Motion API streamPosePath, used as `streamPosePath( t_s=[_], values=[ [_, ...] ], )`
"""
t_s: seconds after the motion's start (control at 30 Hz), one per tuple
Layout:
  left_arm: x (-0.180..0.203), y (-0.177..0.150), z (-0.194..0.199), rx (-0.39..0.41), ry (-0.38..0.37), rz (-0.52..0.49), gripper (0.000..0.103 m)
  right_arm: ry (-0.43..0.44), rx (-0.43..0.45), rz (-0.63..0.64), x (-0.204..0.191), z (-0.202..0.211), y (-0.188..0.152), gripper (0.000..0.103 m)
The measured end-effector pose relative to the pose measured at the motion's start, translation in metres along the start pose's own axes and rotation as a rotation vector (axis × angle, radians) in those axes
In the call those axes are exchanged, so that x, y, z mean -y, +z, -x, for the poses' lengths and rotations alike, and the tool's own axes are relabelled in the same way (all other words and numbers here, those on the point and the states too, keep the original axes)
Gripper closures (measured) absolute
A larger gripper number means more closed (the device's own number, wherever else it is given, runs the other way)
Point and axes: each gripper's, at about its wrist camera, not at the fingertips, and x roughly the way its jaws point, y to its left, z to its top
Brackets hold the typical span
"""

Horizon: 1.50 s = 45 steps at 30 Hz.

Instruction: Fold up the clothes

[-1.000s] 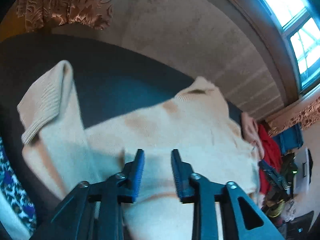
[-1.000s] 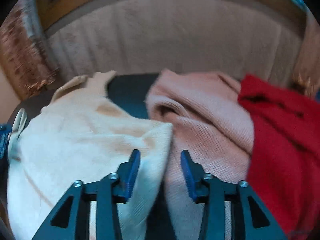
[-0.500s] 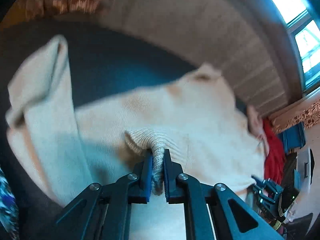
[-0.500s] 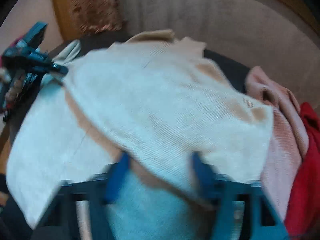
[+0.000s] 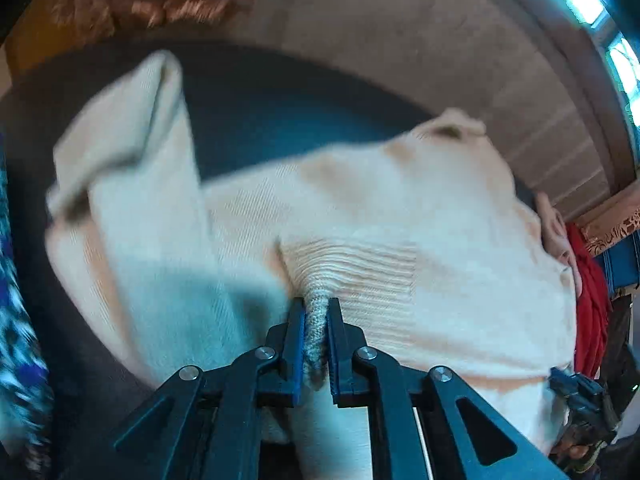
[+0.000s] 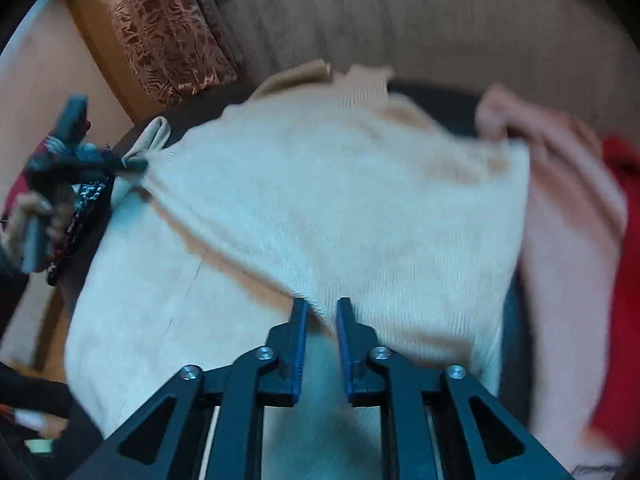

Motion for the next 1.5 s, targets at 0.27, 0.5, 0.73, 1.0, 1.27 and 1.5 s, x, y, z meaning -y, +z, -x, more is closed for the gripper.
streamPosePath(
  t_s=[0.27,0.5,0.73,1.0,1.27,1.5],
  values=[
    [0.011,-0.004,0.028,0.123,0.034,0.012,0.087,-0.029,0.17,-0.201,0.058,0.033,0.023,0.043],
    [0.044,-0.013,0.058,0.31,0.028,-0.1,0.086,-0.053,0.151,-0.387,0.107,-0.003,0.057,0.038],
    [0.069,-0.027,0.009,0.219,0.064,-0.231,0.086,-0.18,0.224,-0.257,0.091,0.0,0.091,0.094],
    [0.078,-0.035,-0.018,0.218,0.18,-0.225,0.082,-0.342,0.136,-0.15,0.096,-0.03,0.088,0.087],
    [0.096,0.002,0.014,0.335,0.088,-0.254,0.072,-0.341,0.219,-0.084,0.075,0.004,0.098,0.033],
    [0.162,0.055,-0.03,0.291,0.18,-0.53,0.067,-0.057,0.147,-0.124,0.05,-0.034,0.156,0.006]
  ],
)
